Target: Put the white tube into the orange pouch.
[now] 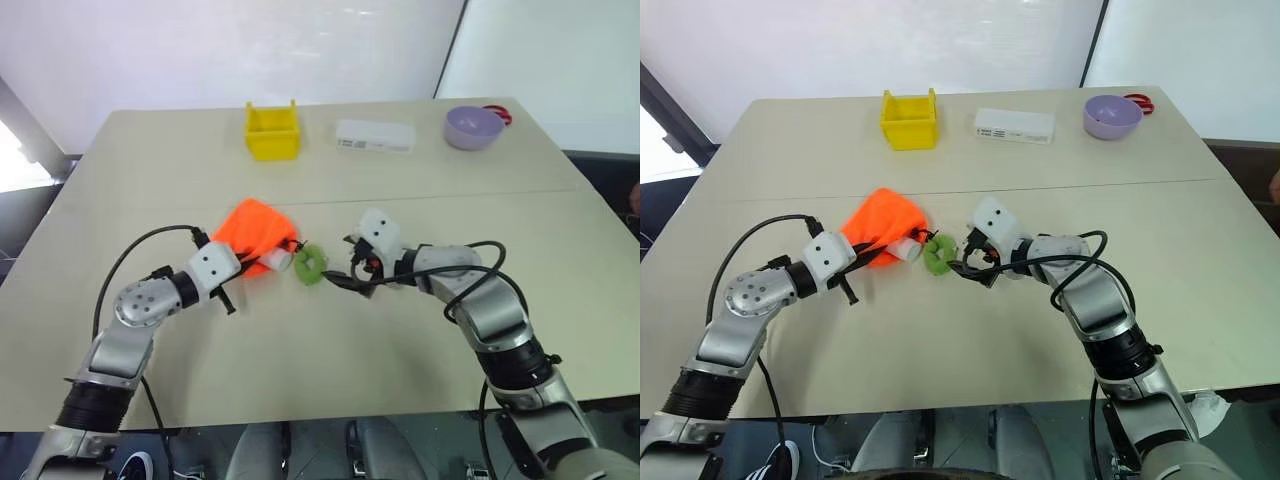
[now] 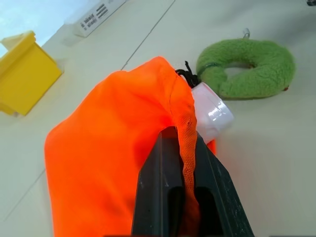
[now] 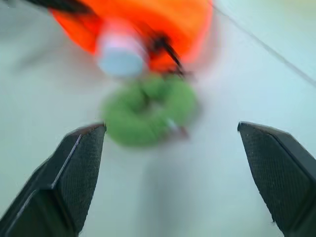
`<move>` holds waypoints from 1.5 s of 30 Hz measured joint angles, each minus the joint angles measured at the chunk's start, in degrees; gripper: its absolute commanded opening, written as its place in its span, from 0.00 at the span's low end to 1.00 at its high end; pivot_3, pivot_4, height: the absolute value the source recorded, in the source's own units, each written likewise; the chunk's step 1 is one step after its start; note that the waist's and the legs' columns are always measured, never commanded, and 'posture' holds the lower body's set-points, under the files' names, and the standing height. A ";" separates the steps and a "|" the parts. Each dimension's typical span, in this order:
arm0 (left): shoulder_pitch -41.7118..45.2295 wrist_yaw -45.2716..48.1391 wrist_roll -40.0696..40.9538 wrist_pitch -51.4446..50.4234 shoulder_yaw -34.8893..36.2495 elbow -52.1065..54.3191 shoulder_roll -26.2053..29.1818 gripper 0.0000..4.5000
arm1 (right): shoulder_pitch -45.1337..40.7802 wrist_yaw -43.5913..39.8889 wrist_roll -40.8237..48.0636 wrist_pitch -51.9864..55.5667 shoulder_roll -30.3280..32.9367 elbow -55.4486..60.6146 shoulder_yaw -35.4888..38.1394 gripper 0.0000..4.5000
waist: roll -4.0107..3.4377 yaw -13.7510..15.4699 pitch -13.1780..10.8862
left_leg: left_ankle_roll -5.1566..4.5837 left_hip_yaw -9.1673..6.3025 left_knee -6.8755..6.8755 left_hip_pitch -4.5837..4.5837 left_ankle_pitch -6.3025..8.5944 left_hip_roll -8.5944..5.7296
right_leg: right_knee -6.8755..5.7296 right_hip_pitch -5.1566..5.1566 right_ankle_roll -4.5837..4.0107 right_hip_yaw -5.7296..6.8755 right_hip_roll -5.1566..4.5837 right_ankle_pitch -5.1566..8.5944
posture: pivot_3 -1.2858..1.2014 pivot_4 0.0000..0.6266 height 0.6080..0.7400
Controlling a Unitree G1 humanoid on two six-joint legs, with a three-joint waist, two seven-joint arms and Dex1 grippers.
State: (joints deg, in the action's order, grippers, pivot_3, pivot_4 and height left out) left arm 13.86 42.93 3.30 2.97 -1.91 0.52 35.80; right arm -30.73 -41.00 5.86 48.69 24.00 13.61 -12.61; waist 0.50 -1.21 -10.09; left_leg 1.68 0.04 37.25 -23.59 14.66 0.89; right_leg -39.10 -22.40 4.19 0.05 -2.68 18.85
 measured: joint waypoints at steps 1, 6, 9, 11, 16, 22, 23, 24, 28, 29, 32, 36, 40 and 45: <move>0.12 0.20 0.00 0.39 0.11 -0.43 0.02 0.00 | -0.01 1.12 -0.03 0.01 -0.32 -0.85 0.25 0.99 | 0.00 0.01 0.00 | 0.00 0.00 0.00 0.00 -0.01 0.00 | -0.01 0.00 0.00 0.00 0.01 0.00 | 0.52 0.24 1.00; 1.64 0.59 -0.04 1.89 0.50 -3.32 0.01 0.00 | -1.51 8.17 0.93 1.79 -9.21 -6.06 3.18 0.99 | 0.00 0.05 0.00 | -0.02 0.00 0.00 0.01 -0.08 0.00 | -0.05 0.01 -0.01 0.00 0.02 -0.01 | 0.52 0.24 1.00; 2.17 0.63 -0.06 2.75 0.47 -3.43 -0.13 0.00 | -3.49 10.28 1.35 2.56 -12.14 -7.53 2.08 0.99 | 0.00 0.17 0.00 | -0.02 0.01 0.00 0.01 -0.08 -0.03 | -0.03 0.03 -0.01 0.00 -0.02 -0.02 | 0.52 0.24 1.00; 2.13 0.63 -0.07 2.78 0.46 -3.44 -0.30 0.00 | -4.34 11.19 1.17 2.87 -12.78 -8.59 1.37 0.99 | 0.00 0.26 0.00 | -0.02 0.01 0.00 0.00 -0.08 -0.04 | -0.02 0.04 -0.01 0.01 -0.04 -0.02 | 0.52 0.24 1.00; 1.98 0.51 -0.13 2.77 0.40 -3.13 -1.12 0.00 | -4.71 11.59 -2.56 1.51 -10.32 -12.11 -5.75 0.99 | 0.00 0.26 0.00 | -0.02 0.02 0.00 0.00 -0.08 -0.05 | -0.02 0.03 -0.01 0.01 -0.05 -0.02 | 0.52 0.24 1.00; 1.17 0.34 -0.27 2.68 0.22 -1.92 -2.17 0.00 | -5.96 11.96 -3.97 0.39 -10.45 -13.76 -7.58 0.87 | 0.02 0.16 0.01 | -0.05 0.01 0.01 0.09 -0.10 -0.02 | -0.05 0.11 -0.02 0.01 -0.01 -0.02 | 0.52 0.24 1.00; 1.06 0.34 -0.31 2.68 0.17 -1.90 -2.19 0.00 | -5.98 11.88 -3.90 0.27 -10.55 -14.11 -7.58 0.79 | 0.02 0.16 0.01 | -0.05 0.01 0.01 0.10 -0.11 -0.02 | -0.05 0.12 -0.02 0.01 -0.01 -0.03 | 0.52 0.24 1.00; 0.96 0.33 -0.33 2.65 0.12 -1.90 -2.22 0.00 | -5.98 11.70 -3.81 0.20 -10.71 -14.38 -7.60 0.70 | 0.02 0.18 0.01 | -0.06 0.01 0.01 0.10 -0.11 -0.02 | -0.05 0.12 -0.03 0.01 -0.01 -0.03 | 0.52 0.24 1.00; 0.90 0.29 -0.35 2.64 -0.21 -1.90 -2.27 0.00 | -5.98 11.38 -2.71 1.08 -12.04 -15.00 -7.14 0.22 | 0.02 0.22 0.01 | -0.08 0.01 0.02 0.11 -0.15 -0.02 | -0.07 0.13 -0.05 0.01 -0.01 -0.06 | 0.52 0.24 1.00; 0.89 0.28 -0.36 2.64 -0.23 -1.90 -2.28 0.00 | -5.98 11.39 -2.59 1.21 -12.21 -15.02 -6.99 0.11 | 0.02 0.23 0.01 | -0.08 0.01 0.02 0.11 -0.16 -0.02 | -0.07 0.13 -0.06 0.01 -0.02 -0.06 | 0.52 0.24 1.00; 0.90 0.21 -0.37 2.66 -0.25 -1.90 -2.30 0.00 | -5.97 11.70 -2.88 0.87 -12.10 -15.14 -7.11 0.01 | 0.02 0.24 0.02 | -0.09 0.01 0.01 0.11 -0.16 -0.02 | -0.07 0.13 -0.06 0.02 -0.03 -0.07 | 0.52 0.24 1.00; 0.96 -0.32 -0.51 2.71 -0.31 -2.00 -2.67 0.00 | -5.74 12.12 -2.88 0.25 -12.00 -15.29 -6.79 0.01 | 0.02 0.35 0.01 | -0.09 0.01 0.01 0.11 -0.16 -0.03 | -0.07 0.13 -0.06 0.02 -0.03 -0.07 | 0.52 0.24 1.00; 2.01 -0.90 -0.27 1.78 -0.81 -2.66 -4.56 0.00 | -5.88 12.21 -2.62 0.11 -8.80 -14.50 -4.74 0.01 | 0.02 0.87 0.01 | -0.11 0.01 0.07 0.06 -0.18 -0.08 | -0.06 0.16 -0.03 0.07 -0.11 -0.08 | 0.52 0.24 1.00; 2.31 -0.75 1.67 -1.70 -0.67 -2.77 -5.60 0.00 | -9.77 12.32 -2.30 0.25 -1.69 -11.17 3.58 0.01 | 0.02 -0.05 0.01 | -0.15 0.02 -0.06 -0.01 -0.20 -0.09 | 0.01 0.02 0.02 0.03 -0.09 -0.11 | 0.52 0.24 1.00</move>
State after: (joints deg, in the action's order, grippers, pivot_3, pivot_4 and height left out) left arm 16.18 42.18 4.97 1.27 -2.58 -2.24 30.20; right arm -40.50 -28.68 3.55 48.94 22.31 2.43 -9.02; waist 0.52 -1.26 -10.09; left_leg 1.53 0.07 37.19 -23.60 14.45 0.80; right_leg -39.09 -22.37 4.22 0.08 -2.76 18.73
